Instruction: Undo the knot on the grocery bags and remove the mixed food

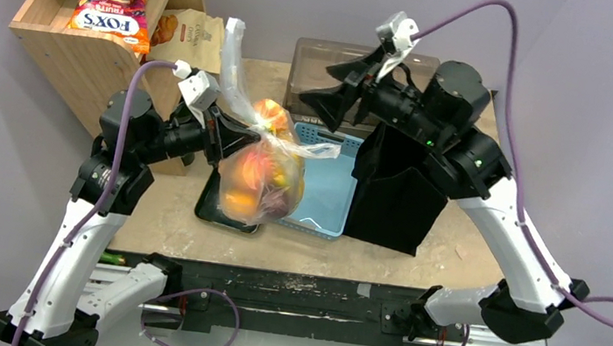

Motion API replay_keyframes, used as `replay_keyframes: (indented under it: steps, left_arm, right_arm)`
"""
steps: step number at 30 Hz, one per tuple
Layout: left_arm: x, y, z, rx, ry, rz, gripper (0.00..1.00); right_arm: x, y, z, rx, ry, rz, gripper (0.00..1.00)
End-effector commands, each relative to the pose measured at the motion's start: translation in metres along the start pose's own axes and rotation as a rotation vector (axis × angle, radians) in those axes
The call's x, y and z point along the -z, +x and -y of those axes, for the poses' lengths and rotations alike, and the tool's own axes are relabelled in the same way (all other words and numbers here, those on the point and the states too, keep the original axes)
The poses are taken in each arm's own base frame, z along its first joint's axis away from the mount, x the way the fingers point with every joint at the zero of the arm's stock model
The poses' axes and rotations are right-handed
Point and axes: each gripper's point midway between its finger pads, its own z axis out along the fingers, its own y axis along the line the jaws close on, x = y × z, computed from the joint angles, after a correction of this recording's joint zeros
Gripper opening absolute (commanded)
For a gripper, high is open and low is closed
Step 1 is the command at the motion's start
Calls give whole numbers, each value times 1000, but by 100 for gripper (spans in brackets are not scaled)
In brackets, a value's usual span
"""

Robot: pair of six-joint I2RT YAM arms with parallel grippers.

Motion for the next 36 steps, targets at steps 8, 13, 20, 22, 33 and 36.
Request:
replay_keyframes:
  steps: [8,13,20,22,33,36]
  left_arm:
    - [21,-20,18,-54,-1,60,0]
    - [27,-18,19,-54,-12,62,0]
    - [29,-18,20,-48,-15,66,0]
    - [28,-21,21,-47,-10,71,0]
    - [24,-27,22,-34,14,84,0]
    - [23,-27,21,-31,13,84,0]
  right_arm:
    - [111,118,89,23,503,-566,75]
    - [149,118,109,53,651,-600,70]
    - [239,100,157,95,1005,-697,66]
    - [260,102,164,85,1079,-730,66]
    - [286,138,204,-176,1134,-821,69]
    - [283,145,210,-230,1104,-821,63]
